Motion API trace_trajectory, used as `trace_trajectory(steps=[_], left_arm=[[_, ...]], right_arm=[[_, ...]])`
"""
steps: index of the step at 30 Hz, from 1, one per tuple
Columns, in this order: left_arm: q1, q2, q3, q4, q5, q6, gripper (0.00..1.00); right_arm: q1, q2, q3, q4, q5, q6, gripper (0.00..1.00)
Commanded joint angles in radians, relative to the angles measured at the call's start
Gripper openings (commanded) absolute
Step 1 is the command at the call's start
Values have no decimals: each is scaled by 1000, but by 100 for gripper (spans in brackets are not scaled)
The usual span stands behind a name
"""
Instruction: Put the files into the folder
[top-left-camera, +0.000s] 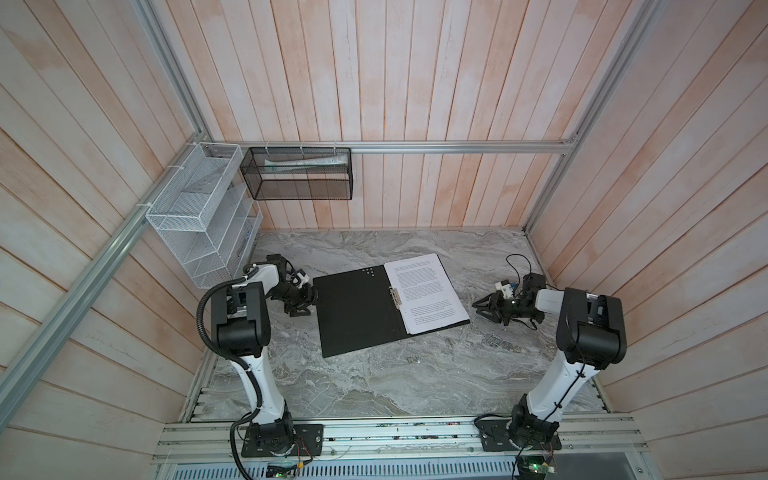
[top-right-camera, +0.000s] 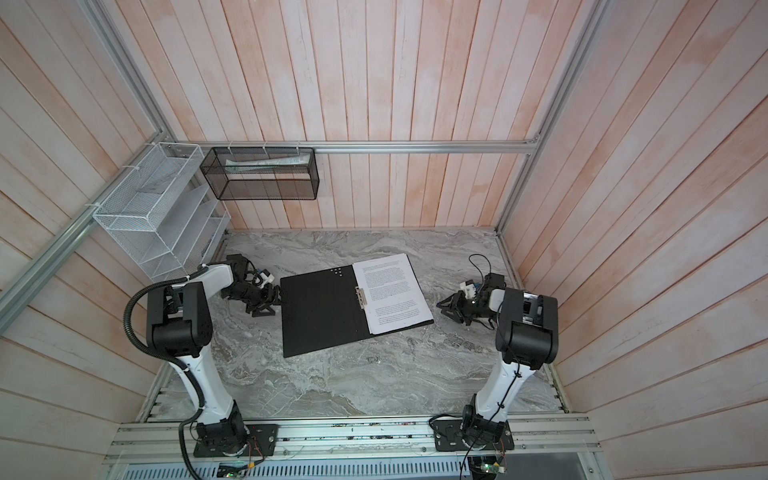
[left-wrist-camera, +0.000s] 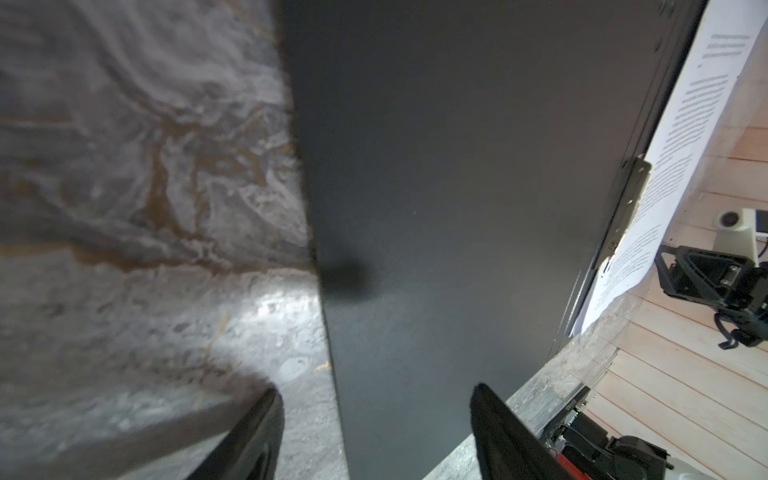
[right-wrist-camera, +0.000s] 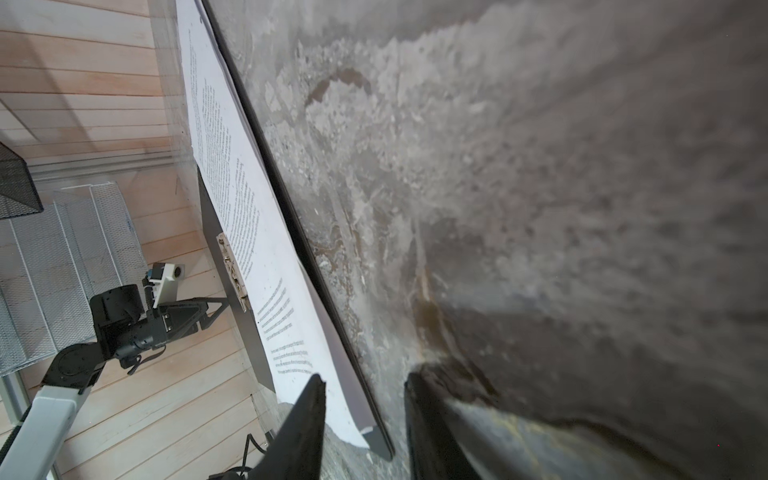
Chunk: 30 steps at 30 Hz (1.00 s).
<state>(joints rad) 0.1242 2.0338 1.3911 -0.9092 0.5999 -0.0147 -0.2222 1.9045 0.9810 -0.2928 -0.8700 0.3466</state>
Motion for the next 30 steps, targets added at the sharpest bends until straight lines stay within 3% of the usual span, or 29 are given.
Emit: trace_trajectory(steps=[1,13,23,30], left_arm=[[-37,103,-12,24,-69,4,74],[-79,189,43,36,50,-1,74],[-105,164,121,5,99,7,74],[-120,174,126,11,192,12,74]], right_arm=[[35,64,16,-54,79,-30,36],[87,100,18,-74,-3,-43,36],[94,40,3,-67,-68,-13,37],[126,10,8,-45,-120,23,37]])
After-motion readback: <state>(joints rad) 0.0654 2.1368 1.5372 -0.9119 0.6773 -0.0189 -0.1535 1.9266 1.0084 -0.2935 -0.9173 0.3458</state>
